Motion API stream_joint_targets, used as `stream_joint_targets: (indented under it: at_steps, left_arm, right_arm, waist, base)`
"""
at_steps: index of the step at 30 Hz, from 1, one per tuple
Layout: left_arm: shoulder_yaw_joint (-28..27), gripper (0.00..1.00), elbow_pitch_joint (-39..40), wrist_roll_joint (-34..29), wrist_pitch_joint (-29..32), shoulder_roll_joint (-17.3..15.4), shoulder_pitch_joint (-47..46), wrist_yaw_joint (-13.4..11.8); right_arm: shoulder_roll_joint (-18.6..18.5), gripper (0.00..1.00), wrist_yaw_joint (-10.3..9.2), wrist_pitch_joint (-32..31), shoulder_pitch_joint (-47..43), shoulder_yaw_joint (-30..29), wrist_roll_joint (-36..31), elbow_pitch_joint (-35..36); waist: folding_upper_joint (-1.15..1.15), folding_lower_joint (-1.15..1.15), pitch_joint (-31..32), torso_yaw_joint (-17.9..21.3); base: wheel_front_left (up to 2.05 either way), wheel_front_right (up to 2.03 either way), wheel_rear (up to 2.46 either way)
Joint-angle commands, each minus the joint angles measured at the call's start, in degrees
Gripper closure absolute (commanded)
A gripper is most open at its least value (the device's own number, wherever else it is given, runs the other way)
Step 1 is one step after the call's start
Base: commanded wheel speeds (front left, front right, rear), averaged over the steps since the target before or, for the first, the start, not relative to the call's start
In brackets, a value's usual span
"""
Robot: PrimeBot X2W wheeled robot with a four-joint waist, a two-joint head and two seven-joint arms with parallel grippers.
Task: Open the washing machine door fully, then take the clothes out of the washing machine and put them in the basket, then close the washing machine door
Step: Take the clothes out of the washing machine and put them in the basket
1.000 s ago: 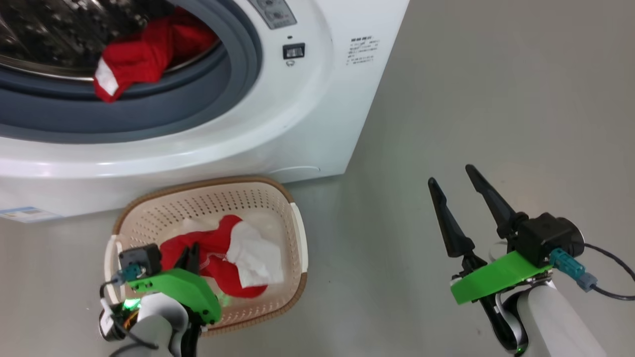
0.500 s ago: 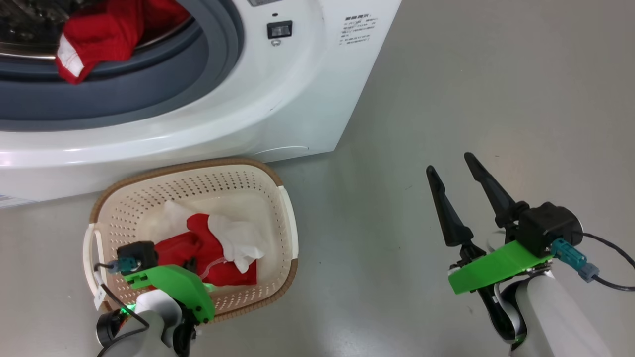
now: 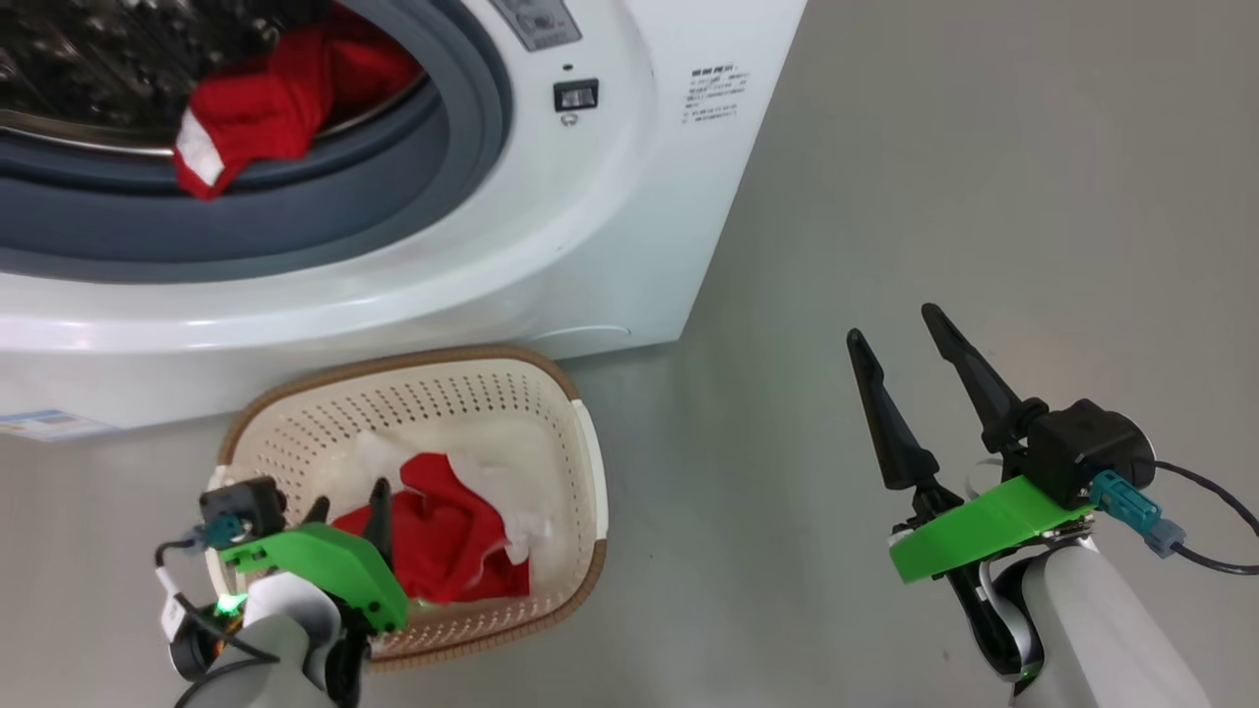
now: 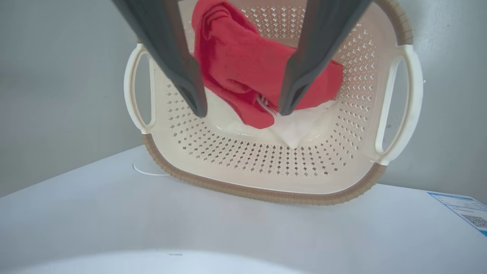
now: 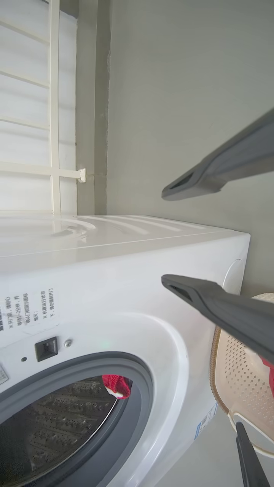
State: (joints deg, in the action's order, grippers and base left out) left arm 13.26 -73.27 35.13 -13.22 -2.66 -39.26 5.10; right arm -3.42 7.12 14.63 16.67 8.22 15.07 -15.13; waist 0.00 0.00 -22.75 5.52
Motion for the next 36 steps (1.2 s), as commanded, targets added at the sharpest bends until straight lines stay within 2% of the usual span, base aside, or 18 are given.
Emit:
stream_joint_targets:
  at_steps: [1, 5, 16, 22, 28, 31, 36]
  left_arm:
    - [-1.3, 0.00, 1.2, 0.4, -1.0, -2.0, 0.8, 0.5]
    - [-2.2, 0.00, 4.6, 0.3, -1.7, -2.9, 2.2, 0.8]
    - [-8.3, 0.00, 25.8, -4.3, -1.8, -4.2, 13.7, 0.6]
    - [-11.3, 0.00, 37.7, -8.2, -1.8, -3.5, 21.1, -0.4]
    - [-12.2, 0.00, 46.4, -9.7, -1.8, -2.5, 27.3, 0.1]
    - [-13.2, 0.00, 52.6, -11.9, -1.8, -2.3, 31.8, -0.4]
    - [-13.5, 0.00, 57.9, -13.1, -1.8, -2.1, 36.2, -0.6]
  right_arm:
    - [0.2, 0.00, 0.36, 0.4, -0.8, 1.0, 0.7, 1.0]
    - [0.2, 0.00, 0.36, 0.4, -1.8, 0.5, 0.5, 0.6]
    - [0.3, 0.00, 0.36, 0.4, -4.1, 0.0, -0.3, 0.3]
    - [0.4, 0.00, 0.36, 0.4, -6.0, -0.8, -1.4, 0.3]
    - [0.4, 0.00, 0.36, 0.4, -8.1, -1.2, -1.9, 0.4]
    - [0.5, 0.00, 0.36, 0.4, -9.9, -2.0, -2.4, 0.6]
    - [0.5, 0.00, 0.36, 0.4, -11.7, -2.6, -3.2, 1.6]
  waist:
    - [0.00, 0.00, 1.5, -0.6]
    - [0.00, 0.00, 3.7, -1.1]
    - [0.00, 0.00, 10.6, -1.8]
    - [0.00, 0.00, 14.8, -1.9]
    - [0.00, 0.00, 18.3, -1.9]
    - [0.00, 0.00, 21.0, -1.9]
    - [0.00, 0.00, 23.1, -1.9]
  base:
    - [0.00, 0.00, 0.00]
    - [0.00, 0.00, 0.00]
    - [0.00, 0.00, 0.00]
    - [0.00, 0.00, 0.00]
    - [0.00, 0.00, 0.00]
    - [0.00, 0.00, 0.00]
    - [0.00, 0.00, 0.00]
